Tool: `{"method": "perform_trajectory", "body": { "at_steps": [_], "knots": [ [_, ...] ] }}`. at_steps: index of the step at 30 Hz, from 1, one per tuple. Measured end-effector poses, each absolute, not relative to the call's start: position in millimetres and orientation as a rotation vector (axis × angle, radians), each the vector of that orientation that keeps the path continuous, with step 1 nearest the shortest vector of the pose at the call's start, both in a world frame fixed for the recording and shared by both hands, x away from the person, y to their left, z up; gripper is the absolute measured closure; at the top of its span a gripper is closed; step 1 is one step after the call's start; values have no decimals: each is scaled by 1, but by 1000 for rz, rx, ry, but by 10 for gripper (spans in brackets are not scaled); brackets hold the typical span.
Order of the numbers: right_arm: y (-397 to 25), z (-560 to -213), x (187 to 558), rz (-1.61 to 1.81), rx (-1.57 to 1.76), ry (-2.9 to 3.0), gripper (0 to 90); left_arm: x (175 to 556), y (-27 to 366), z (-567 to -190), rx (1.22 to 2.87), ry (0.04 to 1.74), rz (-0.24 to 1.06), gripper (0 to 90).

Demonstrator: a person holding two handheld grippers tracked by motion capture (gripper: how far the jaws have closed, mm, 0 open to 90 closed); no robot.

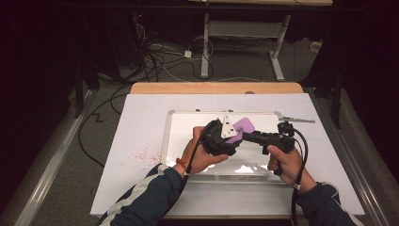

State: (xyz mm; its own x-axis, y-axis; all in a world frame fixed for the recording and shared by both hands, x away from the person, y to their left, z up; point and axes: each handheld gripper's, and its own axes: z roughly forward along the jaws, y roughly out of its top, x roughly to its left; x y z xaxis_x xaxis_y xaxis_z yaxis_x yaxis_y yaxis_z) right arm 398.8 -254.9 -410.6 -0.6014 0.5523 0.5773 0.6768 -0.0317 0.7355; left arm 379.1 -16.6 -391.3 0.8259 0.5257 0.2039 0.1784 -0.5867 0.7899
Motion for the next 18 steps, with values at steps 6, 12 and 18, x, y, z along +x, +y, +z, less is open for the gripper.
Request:
{"method": "perform_trajectory", "body": {
  "at_steps": [6,12,18],
  "knots": [
    [-256,-411,400,-1792,-1432,-1982,518,376,-24,-394,2108,602,564,385],
    [-257,-406,399,-1862,-1439,-1955,613,378,-28,-399,2095,666,549,385],
    [-254,-400,394,-1905,-1405,-2067,636,378,-31,-400,2097,664,550,381]
  ]
}}
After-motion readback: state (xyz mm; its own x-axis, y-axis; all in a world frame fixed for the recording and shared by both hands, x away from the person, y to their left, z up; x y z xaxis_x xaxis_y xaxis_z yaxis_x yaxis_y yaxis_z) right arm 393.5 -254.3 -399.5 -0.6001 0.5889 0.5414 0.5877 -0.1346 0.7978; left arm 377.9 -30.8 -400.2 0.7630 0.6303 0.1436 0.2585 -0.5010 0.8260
